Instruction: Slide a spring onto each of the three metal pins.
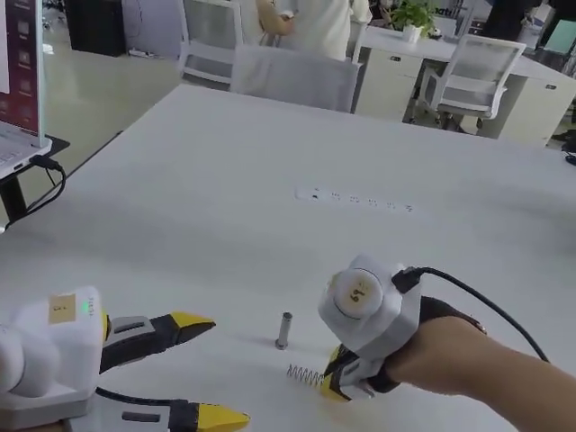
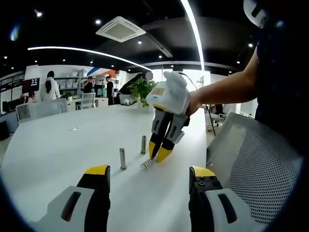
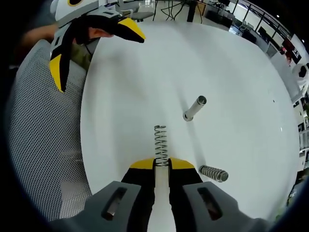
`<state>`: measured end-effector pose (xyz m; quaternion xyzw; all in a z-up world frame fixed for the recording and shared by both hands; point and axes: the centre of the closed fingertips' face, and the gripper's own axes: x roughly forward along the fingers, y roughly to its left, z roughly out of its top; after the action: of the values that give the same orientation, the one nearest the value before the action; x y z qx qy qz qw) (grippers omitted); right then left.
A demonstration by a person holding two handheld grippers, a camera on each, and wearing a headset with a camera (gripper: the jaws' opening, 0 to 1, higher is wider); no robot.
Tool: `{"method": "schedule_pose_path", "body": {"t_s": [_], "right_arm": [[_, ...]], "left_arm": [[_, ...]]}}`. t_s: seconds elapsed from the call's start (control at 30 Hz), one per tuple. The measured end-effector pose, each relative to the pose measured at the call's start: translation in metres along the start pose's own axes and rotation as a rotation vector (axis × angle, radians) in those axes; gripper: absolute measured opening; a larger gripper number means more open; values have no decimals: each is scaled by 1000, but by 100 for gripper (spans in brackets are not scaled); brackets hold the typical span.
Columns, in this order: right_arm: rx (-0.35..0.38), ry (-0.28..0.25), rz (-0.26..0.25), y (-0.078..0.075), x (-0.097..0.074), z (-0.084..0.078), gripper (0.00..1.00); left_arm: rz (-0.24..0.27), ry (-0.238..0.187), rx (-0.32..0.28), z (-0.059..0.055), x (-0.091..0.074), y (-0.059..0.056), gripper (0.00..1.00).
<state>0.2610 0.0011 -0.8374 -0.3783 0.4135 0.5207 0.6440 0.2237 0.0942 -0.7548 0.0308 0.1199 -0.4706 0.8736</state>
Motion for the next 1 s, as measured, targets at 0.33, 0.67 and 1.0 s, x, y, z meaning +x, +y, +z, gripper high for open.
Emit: {"method": "schedule_pose_path", "body": {"t_s": [0.33, 0.67, 1.0], "right_arm": [[-38, 12, 8, 1, -19, 1, 7], [-65, -4, 3, 0, -40, 11, 7], [-100, -5, 1, 3, -54, 18, 7]], "left_arm": [[-5, 0, 7, 3, 2, -4, 62], [-2, -5, 13, 7, 3, -3, 63], [-5, -4, 18, 8, 4, -3, 62]]}}
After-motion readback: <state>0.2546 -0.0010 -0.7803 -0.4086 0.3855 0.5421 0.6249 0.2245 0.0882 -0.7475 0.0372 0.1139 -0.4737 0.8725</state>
